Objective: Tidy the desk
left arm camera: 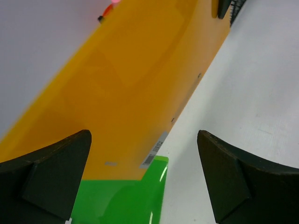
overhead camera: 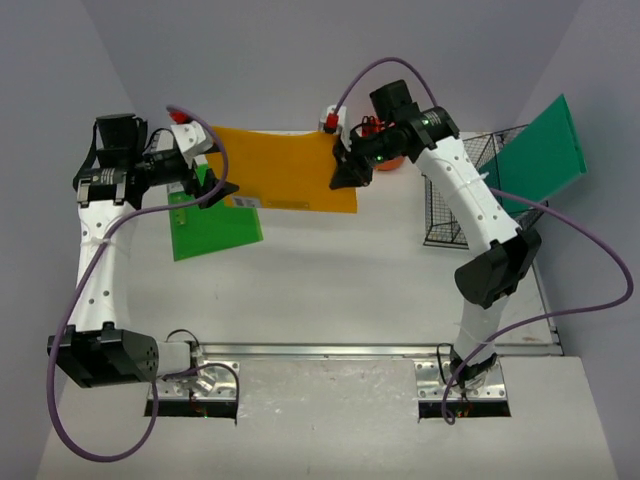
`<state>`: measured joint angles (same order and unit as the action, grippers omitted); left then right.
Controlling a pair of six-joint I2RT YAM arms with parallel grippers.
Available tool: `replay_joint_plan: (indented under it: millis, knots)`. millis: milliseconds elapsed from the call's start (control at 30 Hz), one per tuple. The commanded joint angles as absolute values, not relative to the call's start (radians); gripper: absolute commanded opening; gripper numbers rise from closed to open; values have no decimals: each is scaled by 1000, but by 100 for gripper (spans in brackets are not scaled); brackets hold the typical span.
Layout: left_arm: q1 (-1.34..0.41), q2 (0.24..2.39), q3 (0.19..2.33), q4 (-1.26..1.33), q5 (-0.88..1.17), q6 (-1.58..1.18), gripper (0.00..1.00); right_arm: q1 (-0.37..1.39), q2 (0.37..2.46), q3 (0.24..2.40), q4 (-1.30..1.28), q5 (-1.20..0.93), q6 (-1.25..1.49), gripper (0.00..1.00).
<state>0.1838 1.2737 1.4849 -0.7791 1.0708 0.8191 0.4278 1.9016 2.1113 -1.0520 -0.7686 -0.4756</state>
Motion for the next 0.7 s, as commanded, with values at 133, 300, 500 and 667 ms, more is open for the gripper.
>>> replay_joint_plan:
  millis: [133, 300, 500, 667]
  knots:
    - [92, 1317, 1627, -998, 1117, 1033, 95, 528, 1866, 2090, -1342, -458, -807, 0]
    - [1, 1322, 1588, -996, 1076, 1031, 96, 555, 1887, 2136, -1377, -390, -801, 0]
    - [-119, 1354, 1566, -1033, 1082, 1043, 96, 594, 1918, 2200, -1423, -329, -799, 0]
    - [-216, 1421, 1565, -1063, 1077, 1031, 94, 622, 1931, 2217, -1433, -287, -808, 0]
